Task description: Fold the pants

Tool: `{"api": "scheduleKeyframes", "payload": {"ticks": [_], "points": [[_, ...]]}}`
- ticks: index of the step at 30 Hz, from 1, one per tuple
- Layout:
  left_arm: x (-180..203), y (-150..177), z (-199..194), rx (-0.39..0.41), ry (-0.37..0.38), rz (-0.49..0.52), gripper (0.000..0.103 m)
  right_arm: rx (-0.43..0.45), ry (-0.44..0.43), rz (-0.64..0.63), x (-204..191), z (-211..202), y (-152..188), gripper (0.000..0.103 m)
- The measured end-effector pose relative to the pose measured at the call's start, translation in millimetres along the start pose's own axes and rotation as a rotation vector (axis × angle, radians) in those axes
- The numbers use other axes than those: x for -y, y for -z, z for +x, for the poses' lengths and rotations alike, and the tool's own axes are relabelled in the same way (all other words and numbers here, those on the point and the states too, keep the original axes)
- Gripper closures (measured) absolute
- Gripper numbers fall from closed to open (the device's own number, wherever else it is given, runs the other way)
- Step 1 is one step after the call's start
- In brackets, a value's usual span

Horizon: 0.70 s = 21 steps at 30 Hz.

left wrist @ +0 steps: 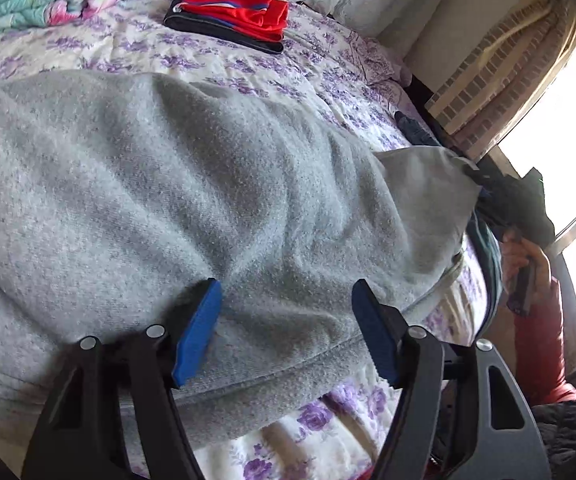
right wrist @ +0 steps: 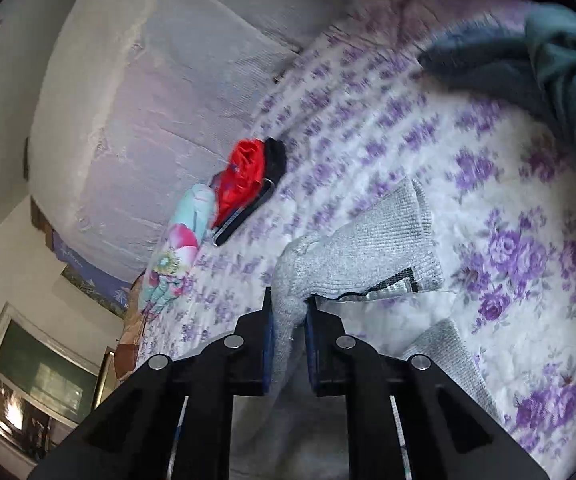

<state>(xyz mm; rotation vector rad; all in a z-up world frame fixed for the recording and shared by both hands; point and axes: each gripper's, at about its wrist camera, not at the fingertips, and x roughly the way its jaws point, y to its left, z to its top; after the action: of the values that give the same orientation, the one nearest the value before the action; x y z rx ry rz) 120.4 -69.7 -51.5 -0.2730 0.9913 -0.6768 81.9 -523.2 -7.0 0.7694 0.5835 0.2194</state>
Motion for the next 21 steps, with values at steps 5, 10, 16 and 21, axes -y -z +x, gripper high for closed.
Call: {"api": "scheduleKeyframes", "payload": {"ticks": [5, 10, 16, 21], "points": [[-5, 2, -7, -0.009, 0.028, 0.018, 0.04, 0.055, 0.008, -0.1, -23, -60, 27, 0.089], [-11, 2, -15, -0.007, 0.067, -0.026, 0.04, -0.045, 0.099, 0.162, 76, -38, 58, 0.089], [3, 1, -36, 0.007, 0.043, -0.016, 0.037, -0.029, 0.059, 0.141, 62, -55, 58, 0.057], [25, -9, -33, 0.033, 0.025, 0.003, 0.033, -0.013, 0.059, 0.01, 24, -73, 69, 0.057]]}}
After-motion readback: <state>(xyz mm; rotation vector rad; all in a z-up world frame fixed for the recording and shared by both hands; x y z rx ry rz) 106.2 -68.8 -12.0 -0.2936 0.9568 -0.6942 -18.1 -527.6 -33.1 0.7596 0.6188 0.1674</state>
